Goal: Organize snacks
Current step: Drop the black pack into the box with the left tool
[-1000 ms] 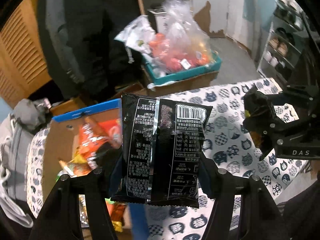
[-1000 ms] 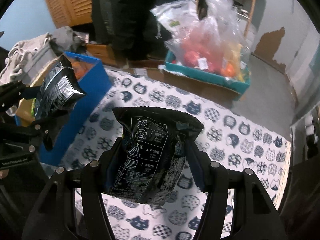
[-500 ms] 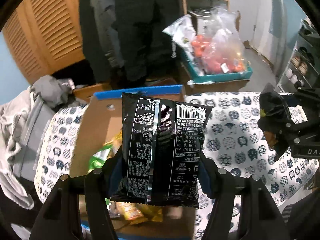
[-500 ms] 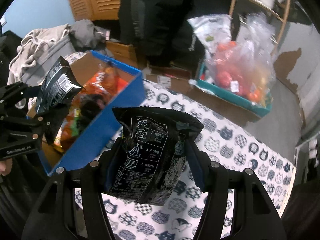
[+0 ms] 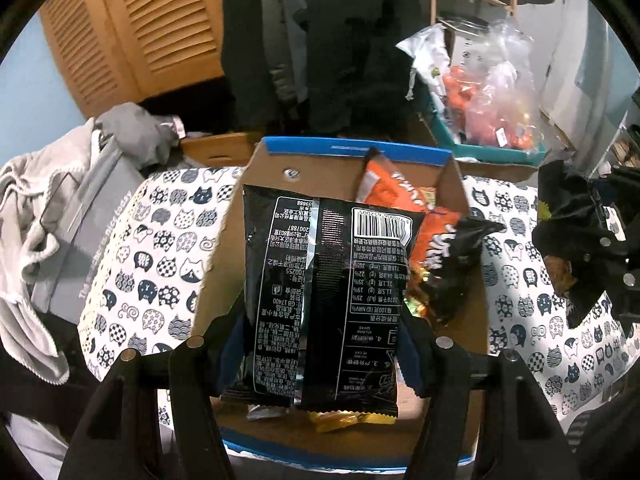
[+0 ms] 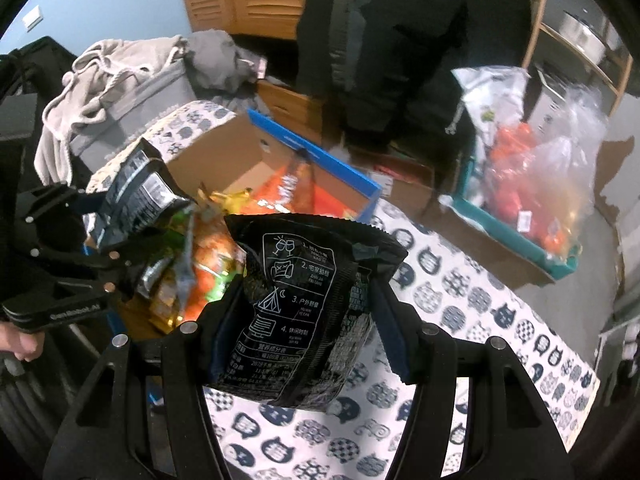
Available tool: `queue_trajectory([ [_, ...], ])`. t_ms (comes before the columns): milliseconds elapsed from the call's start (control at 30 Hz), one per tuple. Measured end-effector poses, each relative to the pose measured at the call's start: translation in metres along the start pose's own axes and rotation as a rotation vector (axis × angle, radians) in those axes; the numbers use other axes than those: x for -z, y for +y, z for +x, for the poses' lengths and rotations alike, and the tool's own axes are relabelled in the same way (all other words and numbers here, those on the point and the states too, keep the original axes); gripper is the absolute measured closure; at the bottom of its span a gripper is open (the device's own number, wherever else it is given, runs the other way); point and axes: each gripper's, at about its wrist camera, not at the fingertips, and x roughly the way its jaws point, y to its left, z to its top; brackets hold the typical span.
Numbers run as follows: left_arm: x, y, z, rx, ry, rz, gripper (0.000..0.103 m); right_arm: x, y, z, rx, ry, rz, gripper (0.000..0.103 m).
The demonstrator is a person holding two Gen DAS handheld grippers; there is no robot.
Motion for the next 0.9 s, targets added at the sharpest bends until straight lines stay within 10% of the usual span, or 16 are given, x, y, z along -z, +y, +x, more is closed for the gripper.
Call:
queue_trajectory([
  [900,-0.016,0.071,-0.012,-0.08,-0.026,-0.153,0.025,-0.067,0.058,0.057,-0.119,0.038,-0.039,0.042],
])
